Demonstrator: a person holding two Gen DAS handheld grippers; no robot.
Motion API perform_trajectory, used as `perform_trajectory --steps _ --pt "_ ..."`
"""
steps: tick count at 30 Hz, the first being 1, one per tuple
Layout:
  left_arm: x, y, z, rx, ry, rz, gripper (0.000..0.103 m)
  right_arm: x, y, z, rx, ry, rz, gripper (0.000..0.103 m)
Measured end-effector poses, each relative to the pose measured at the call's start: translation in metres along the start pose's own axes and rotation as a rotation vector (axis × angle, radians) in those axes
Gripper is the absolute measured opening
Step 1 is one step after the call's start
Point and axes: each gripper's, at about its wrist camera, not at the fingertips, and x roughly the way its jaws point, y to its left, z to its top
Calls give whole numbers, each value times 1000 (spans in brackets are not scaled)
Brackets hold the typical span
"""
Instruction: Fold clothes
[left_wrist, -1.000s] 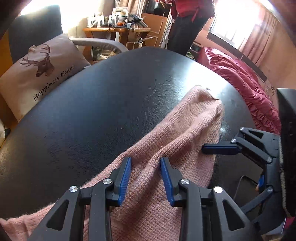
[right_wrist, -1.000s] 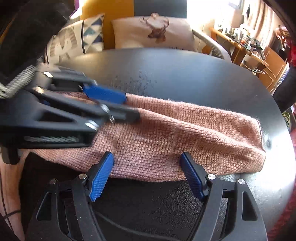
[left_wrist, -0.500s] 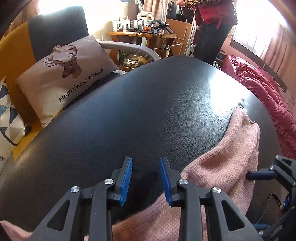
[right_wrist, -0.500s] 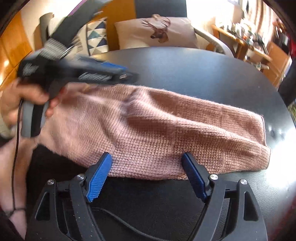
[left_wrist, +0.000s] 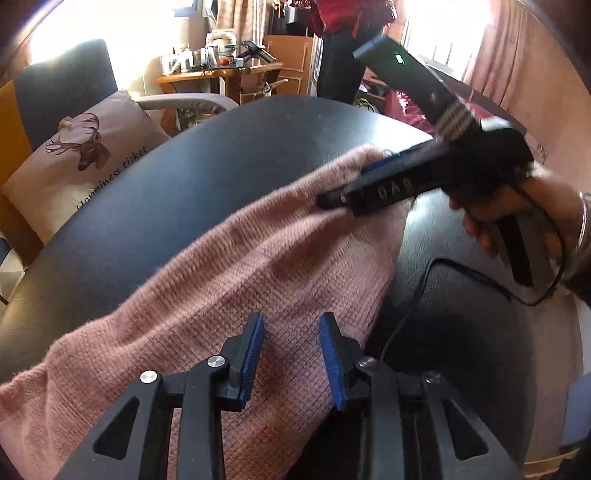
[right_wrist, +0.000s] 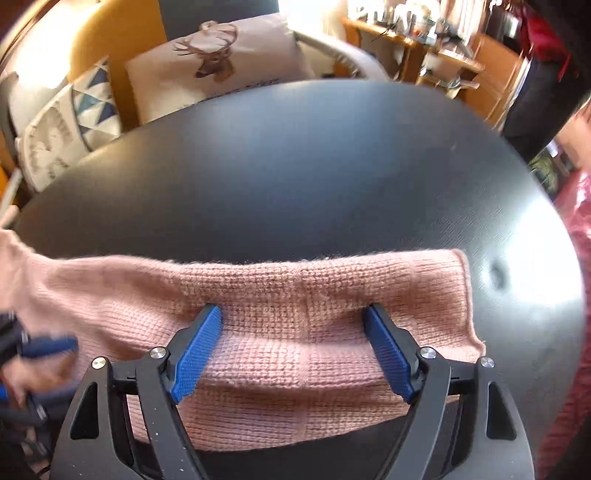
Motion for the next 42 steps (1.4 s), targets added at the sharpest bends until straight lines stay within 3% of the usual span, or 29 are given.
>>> perform_trajectory --steps 3,5,8,10,14,17,19,24,32,37,41,42 --pt "-1 6 0 -33 -10 -33 32 12 -19 12 53 -18 -22 90" --pt "0 11 0 -56 -10 -56 32 17 -29 22 79 -51 -61 90" --pt "0 12 2 -66 -9 -55 32 22 -33 26 97 -73 -12 90" --pt "-1 13 5 -83 -10 -54 32 11 -35 25 103 -83 5 89" --pt "-2 32 16 -149 -28 -22 32 -31 -14 6 80 -189 9 89" --pt "-7 45 21 -188 -50 10 32 -48 12 -12 -2 -178 83 89" --pt "-8 54 25 -213 -56 22 32 -38 17 -26 -24 -107 119 89" --pt "3 74 22 -216 -22 88 32 -10 -3 -33 10 -84 78 89" --pt "10 88 31 -216 -41 78 32 -4 -26 -16 45 -47 53 90" --pt "-14 89 18 -223 -56 107 32 -30 -21 -3 82 -144 55 90" --pt "-30 98 -2 -271 -53 141 32 3 -12 11 55 -37 55 90" --pt "-30 100 -6 -277 -50 147 32 4 -10 7 50 -49 48 93"
